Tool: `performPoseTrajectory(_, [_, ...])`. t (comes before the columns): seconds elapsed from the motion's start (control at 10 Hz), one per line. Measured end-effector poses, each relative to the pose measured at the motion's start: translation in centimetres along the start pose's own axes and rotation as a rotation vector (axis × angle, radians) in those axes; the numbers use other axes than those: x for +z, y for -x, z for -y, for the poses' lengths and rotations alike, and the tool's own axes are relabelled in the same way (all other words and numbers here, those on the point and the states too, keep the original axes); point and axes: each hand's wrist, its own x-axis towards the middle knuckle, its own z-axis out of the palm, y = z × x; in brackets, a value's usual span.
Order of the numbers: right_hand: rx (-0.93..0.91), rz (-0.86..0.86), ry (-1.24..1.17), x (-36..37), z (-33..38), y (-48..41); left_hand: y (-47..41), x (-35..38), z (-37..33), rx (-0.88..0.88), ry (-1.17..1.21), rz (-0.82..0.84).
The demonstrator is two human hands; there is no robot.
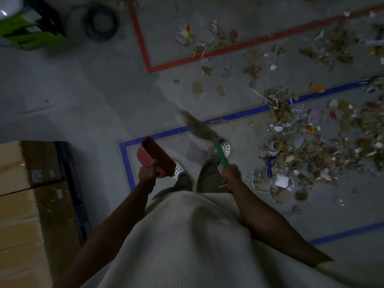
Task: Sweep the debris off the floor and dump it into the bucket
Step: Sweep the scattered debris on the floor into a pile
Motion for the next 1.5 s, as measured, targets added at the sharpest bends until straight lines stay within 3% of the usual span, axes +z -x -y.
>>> performPoseTrajectory(0.1, [0.168,-0.096,-0.329,-2.9,0.0,-2.6,0.5,2.5,-1.2,-0.009,-0.045,-0.01])
performPoseTrajectory(0.2, [0.225,-0.154,-0.53,-4.0,0.9,-3.2,1.0,4.6,-2.2,-0.002,-0.078,0.007])
performPoseTrajectory(0.4, [0.094,0.112,-0.775,-5.6,2.2,-2.7,1.8,9.9,-5.9,0.068,-0.194,0.052])
performPoseTrajectory(0.5, [0.022,0.261,-0.69,-6.4,3.2,-2.4,2.1,12.7,-8.4,0.081,-0.235,0.062])
performPoseTrajectory(0.7, [-0.112,0.392,-0.548,-7.3,6.4,-2.7,2.7,15.1,-11.3,0.126,-0.178,0.052])
performPoseTrajectory(0.9, [-0.283,0.422,-0.296,-6.0,11.5,-1.6,2.6,12.6,-11.9,0.256,-0.137,-0.08])
performPoseTrajectory(1.1, [-0.344,0.447,-0.059,-3.0,16.4,-1.2,1.1,9.7,-11.9,0.162,0.05,-0.221])
performPoseTrajectory(1.3, [-0.26,0.474,0.036,-1.7,22.5,-2.1,-1.7,7.6,-14.3,0.073,0.092,-0.238])
performPoseTrajectory(1.5, [-0.096,0.293,-0.151,-3.3,25.2,-5.7,-6.1,5.7,-18.8,0.049,-0.087,-0.091])
